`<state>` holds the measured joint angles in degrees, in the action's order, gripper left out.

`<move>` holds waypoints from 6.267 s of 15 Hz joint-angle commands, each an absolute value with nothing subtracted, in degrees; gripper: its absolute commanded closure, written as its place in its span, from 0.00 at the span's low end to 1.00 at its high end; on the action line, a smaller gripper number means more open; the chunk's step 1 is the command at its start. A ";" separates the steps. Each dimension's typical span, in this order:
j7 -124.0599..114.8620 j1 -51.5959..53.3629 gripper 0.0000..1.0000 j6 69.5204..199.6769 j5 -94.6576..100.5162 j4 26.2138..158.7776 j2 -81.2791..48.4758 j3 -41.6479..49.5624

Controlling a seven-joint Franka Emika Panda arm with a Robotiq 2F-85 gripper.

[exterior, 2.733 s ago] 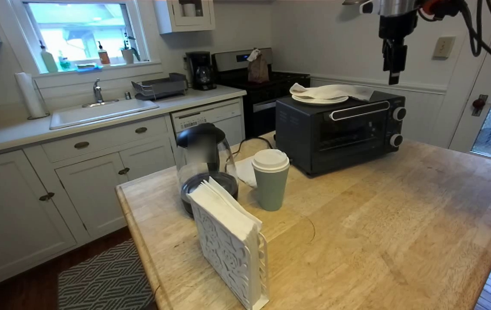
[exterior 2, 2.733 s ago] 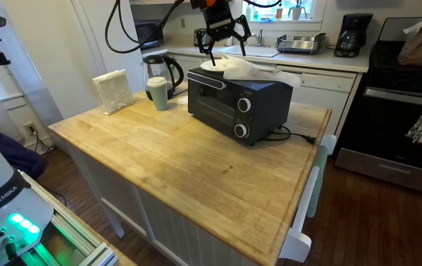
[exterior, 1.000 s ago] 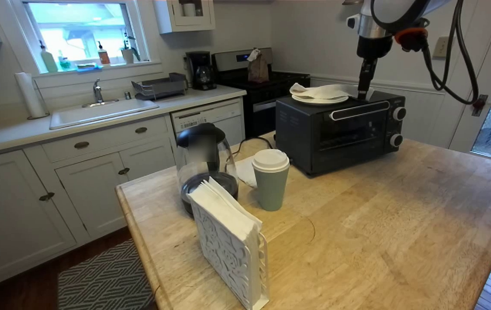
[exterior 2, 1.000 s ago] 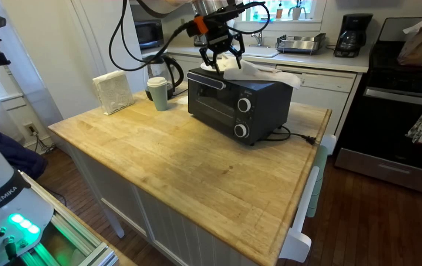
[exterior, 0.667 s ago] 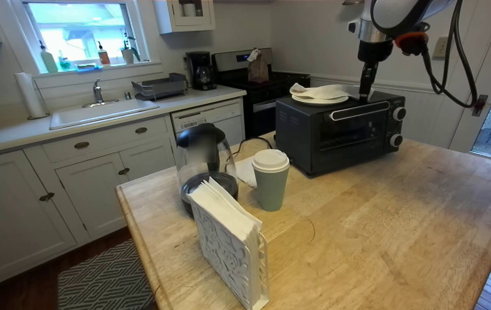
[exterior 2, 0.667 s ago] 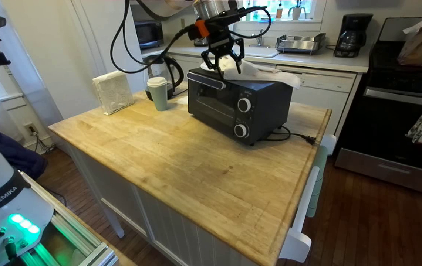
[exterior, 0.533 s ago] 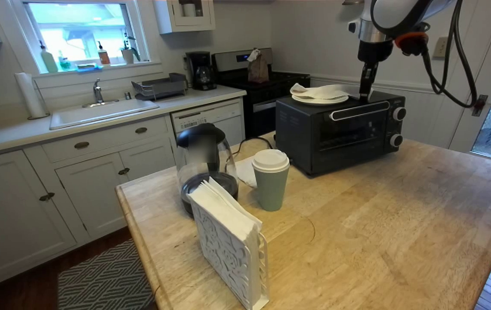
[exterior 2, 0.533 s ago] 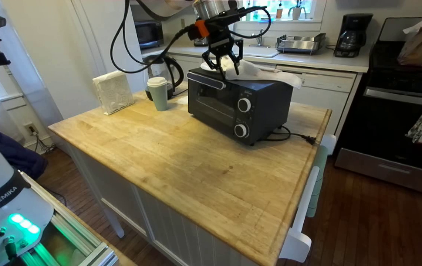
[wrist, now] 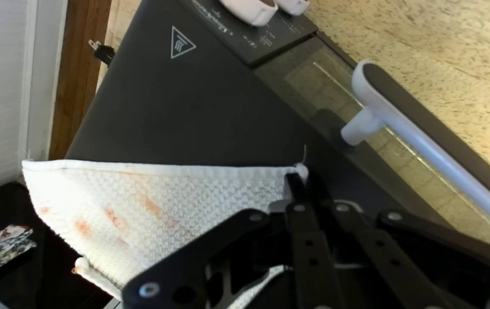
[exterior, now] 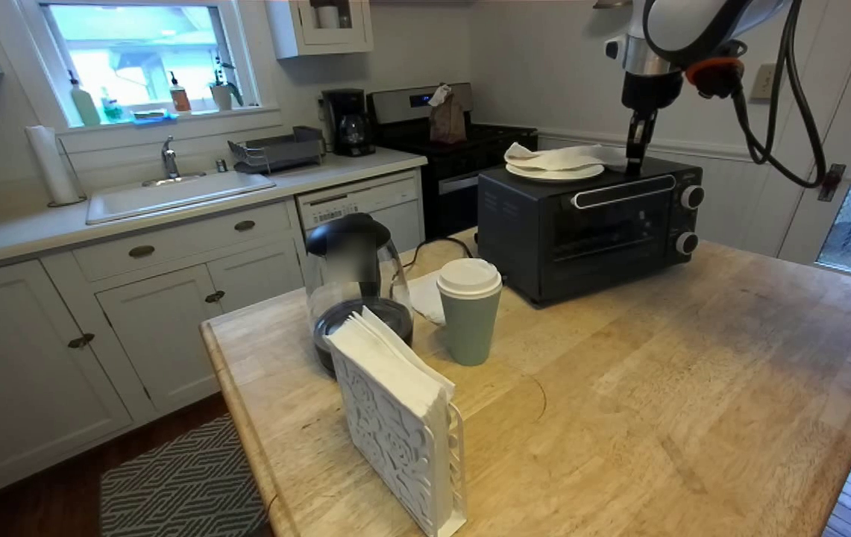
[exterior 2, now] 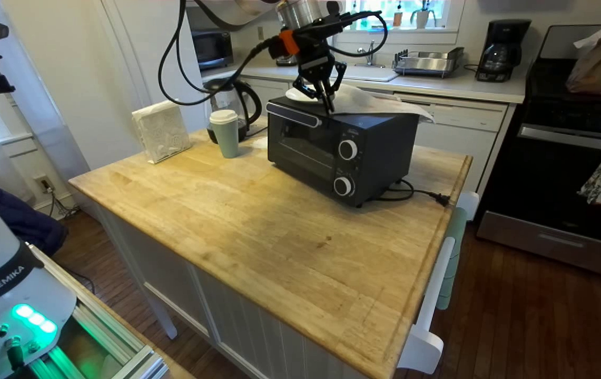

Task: Remove the towel from the plate which is on top of the oven and spread it on the table

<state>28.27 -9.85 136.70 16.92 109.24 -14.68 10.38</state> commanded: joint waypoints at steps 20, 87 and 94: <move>69.90 -9.95 0.99 104.02 0.29 111.88 5.78 7.89; 48.84 -9.83 0.99 112.46 37.52 127.42 26.33 6.18; 32.77 -12.73 0.99 104.82 50.48 128.19 30.81 6.32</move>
